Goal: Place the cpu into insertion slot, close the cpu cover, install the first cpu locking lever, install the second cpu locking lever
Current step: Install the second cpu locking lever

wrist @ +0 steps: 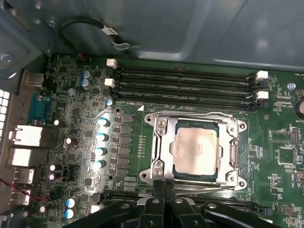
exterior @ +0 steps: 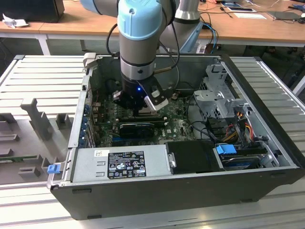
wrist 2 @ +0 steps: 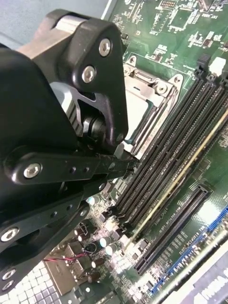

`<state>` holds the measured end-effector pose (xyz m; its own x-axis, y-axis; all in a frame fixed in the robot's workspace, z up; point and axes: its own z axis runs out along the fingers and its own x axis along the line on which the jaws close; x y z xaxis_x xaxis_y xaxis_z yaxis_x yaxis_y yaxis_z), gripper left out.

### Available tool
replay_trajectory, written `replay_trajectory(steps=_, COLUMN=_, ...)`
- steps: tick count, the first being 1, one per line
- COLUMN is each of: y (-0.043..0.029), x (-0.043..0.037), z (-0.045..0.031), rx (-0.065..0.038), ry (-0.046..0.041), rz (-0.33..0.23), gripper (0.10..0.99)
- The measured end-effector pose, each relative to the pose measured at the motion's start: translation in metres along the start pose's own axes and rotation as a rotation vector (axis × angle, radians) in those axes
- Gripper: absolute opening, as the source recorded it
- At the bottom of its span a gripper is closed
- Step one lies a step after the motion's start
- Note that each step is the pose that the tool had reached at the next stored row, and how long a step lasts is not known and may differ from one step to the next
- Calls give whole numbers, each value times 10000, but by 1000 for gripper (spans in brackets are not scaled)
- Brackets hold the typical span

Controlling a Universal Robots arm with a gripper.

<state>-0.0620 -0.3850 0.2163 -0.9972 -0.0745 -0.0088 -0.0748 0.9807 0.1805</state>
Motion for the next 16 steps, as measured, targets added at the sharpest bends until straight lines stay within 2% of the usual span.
replay_trajectory(steps=2, y=-34, x=11, z=-4, rx=-155, ry=-11, rz=-4, gripper=106)
replay_trajectory(steps=4, y=-66, x=26, z=-7, rx=-406, ry=-31, rz=-7, gripper=106)
replay_trajectory(steps=5, y=-82, x=48, z=-8, rx=-639, ry=-51, rz=-9, gripper=106)
replay_trajectory(steps=6, y=-98, x=87, z=-8, rx=-792, ry=-67, rz=-10, gripper=106)
replay_trajectory(steps=9, y=-147, x=113, z=-1, rx=-944, ry=-81, rz=-13, gripper=106)
replay_trajectory(steps=13, y=-190, x=115, z=3, rx=-965, ry=-83, rz=-12, gripper=106)
replay_trajectory(steps=16, y=-197, x=107, z=3, rx=-1010, ry=-86, rz=-12, gripper=106)
